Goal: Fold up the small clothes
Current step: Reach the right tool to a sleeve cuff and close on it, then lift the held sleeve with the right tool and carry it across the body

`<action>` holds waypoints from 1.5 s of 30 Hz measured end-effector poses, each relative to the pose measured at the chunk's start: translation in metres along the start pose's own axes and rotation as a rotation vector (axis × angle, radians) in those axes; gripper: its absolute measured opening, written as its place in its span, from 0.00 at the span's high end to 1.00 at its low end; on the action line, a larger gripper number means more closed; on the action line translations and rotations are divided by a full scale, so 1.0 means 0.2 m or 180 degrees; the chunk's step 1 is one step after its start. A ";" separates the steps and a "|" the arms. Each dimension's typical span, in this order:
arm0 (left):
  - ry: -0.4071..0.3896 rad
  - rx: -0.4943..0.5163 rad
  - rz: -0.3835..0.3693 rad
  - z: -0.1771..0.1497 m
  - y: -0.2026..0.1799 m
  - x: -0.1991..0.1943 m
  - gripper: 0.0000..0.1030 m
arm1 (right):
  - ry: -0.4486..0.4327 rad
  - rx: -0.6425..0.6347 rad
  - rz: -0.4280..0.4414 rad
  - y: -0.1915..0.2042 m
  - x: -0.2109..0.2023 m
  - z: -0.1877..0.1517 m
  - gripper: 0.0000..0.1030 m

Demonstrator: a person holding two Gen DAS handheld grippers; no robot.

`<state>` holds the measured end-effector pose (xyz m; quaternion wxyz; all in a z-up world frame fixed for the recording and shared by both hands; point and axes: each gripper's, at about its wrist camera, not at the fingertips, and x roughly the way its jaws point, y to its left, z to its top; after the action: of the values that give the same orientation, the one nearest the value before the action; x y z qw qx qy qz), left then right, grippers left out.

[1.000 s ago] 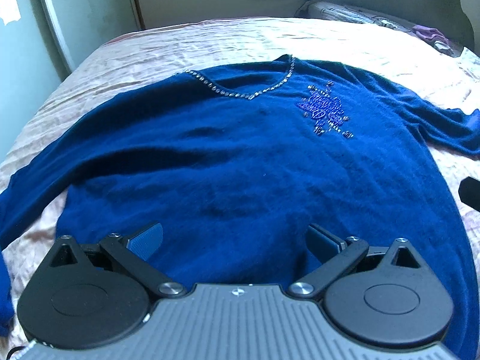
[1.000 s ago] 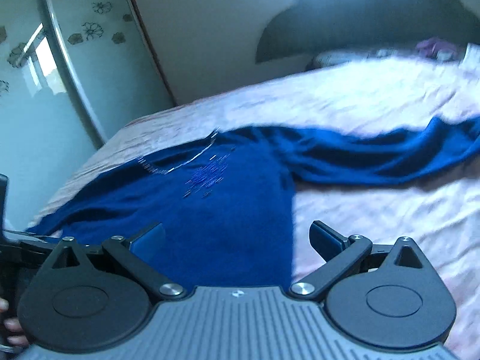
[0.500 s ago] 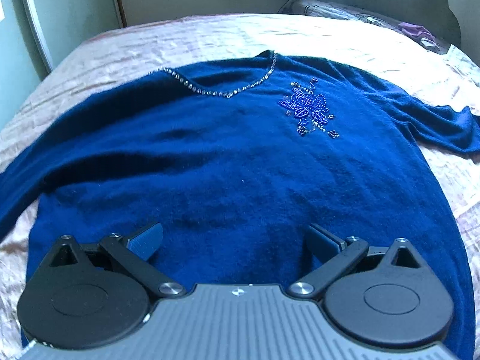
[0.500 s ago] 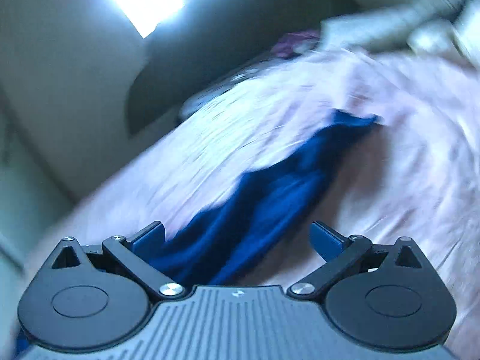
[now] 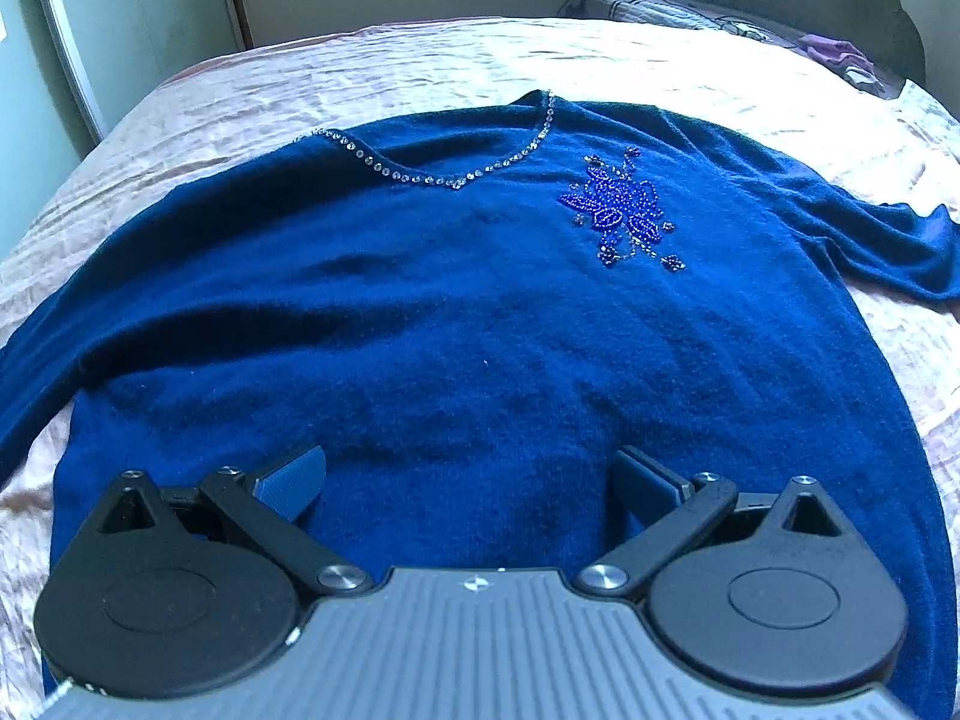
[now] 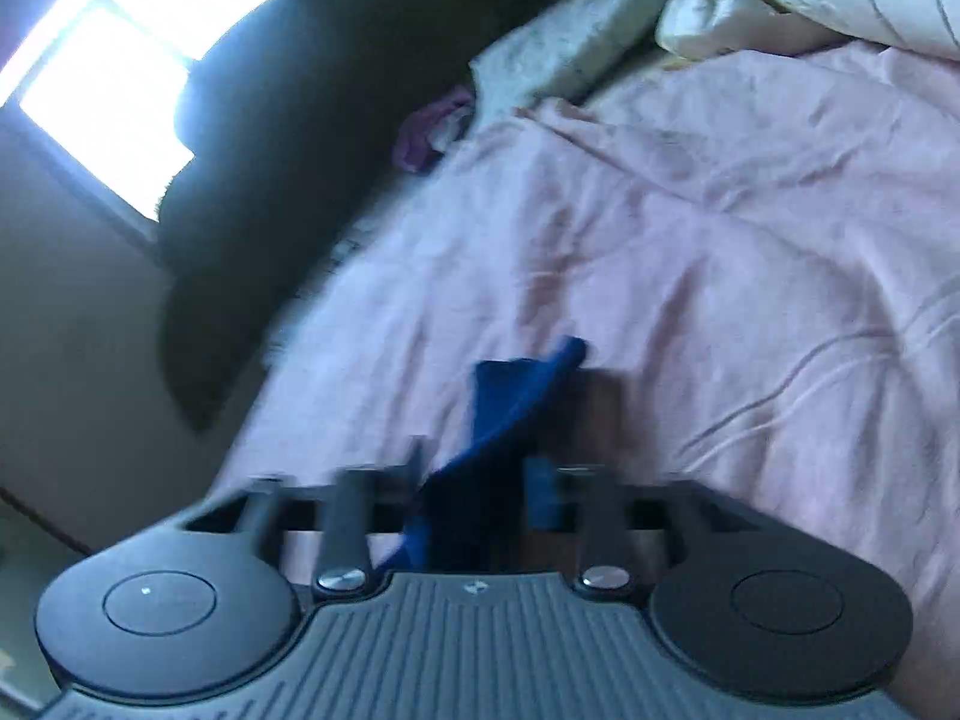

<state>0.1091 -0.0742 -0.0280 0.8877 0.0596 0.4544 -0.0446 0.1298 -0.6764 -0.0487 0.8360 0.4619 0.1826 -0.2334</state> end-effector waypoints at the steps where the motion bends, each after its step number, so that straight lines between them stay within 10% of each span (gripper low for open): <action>1: 0.0000 0.0004 0.0001 0.00 0.00 0.00 0.00 | 0.0000 -0.0024 -0.0065 0.01 -0.01 0.00 0.90; 10: 0.0006 0.0028 0.0018 -0.01 0.00 -0.01 0.00 | 0.0091 -0.0663 0.0091 0.42 0.01 0.00 0.90; 14: 0.0001 0.0036 0.0015 -0.01 0.00 -0.02 0.01 | 0.0621 -0.0847 0.0131 0.55 0.21 0.04 0.26; 18: -0.0011 0.0063 0.0044 -0.02 0.01 -0.02 0.00 | -0.0045 -0.0915 0.0117 0.50 0.13 0.06 0.26; 26: 0.0002 0.0107 0.0044 -0.01 -0.02 -0.01 0.00 | 0.0704 -0.1238 -0.0031 0.31 0.31 0.04 0.31; 32: -0.0003 0.0117 0.0057 -0.01 -0.01 -0.02 0.00 | 0.0842 -0.1788 -0.0160 0.38 0.35 0.00 0.93; 45: -0.0150 0.0088 0.0142 0.04 0.04 -0.05 0.01 | 0.0159 -0.1942 0.0856 0.77 -0.30 -0.22 0.94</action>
<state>0.1106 -0.0668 -0.0149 0.8980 0.0808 0.4313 -0.0325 0.1621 -0.5543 0.0669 0.9543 0.2159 0.2019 -0.0441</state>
